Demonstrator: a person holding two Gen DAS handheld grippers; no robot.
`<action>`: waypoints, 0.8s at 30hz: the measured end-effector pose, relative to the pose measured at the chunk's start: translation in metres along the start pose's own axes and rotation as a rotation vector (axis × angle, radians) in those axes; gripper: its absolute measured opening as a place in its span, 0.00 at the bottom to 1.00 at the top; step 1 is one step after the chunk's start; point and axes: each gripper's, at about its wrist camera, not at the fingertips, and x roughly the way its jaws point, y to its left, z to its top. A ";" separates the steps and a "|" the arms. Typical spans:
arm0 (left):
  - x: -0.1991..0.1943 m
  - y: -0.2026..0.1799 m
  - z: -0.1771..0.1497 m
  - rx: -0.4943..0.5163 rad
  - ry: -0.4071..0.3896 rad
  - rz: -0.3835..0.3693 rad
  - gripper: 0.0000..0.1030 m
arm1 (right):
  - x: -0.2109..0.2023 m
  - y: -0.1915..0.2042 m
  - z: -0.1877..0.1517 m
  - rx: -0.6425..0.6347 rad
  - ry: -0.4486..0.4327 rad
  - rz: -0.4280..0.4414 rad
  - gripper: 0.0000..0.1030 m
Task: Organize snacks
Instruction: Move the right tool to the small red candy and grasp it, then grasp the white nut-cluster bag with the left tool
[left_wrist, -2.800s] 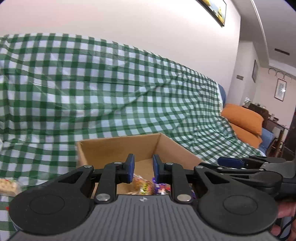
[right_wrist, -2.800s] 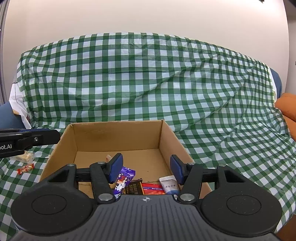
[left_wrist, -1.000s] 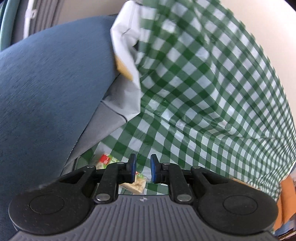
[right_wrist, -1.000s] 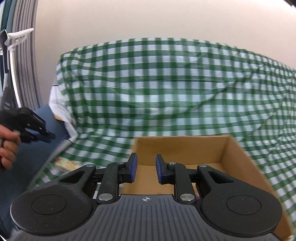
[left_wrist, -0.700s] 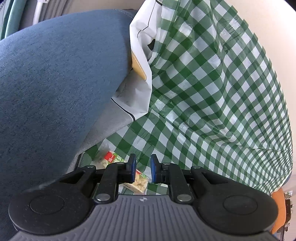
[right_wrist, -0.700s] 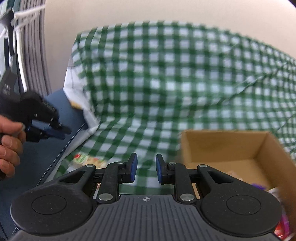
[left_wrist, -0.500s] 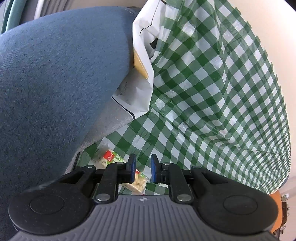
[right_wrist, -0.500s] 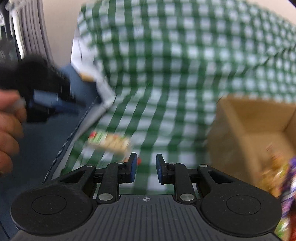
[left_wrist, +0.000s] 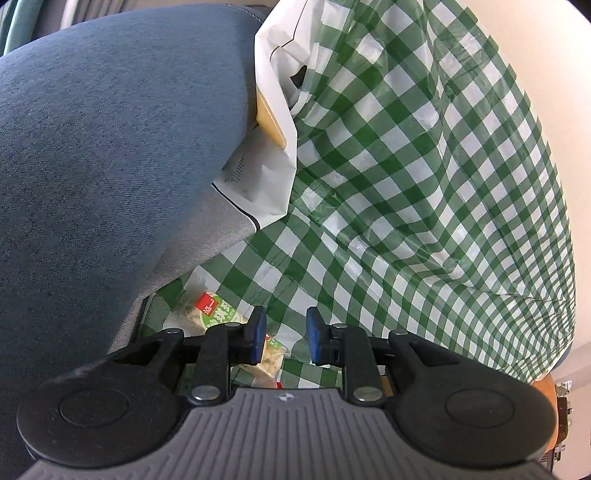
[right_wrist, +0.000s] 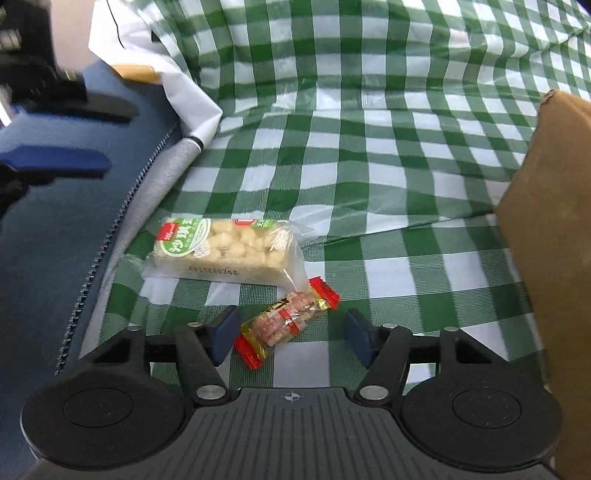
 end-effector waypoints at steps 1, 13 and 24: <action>0.000 0.000 0.000 -0.001 0.000 0.000 0.24 | 0.002 0.003 0.001 -0.008 -0.007 -0.014 0.63; -0.002 0.014 0.000 -0.063 0.012 -0.021 0.39 | -0.028 -0.010 -0.020 -0.099 -0.046 -0.102 0.17; 0.027 0.021 -0.022 -0.173 0.099 -0.033 0.66 | -0.124 -0.042 -0.084 -0.385 -0.061 0.057 0.17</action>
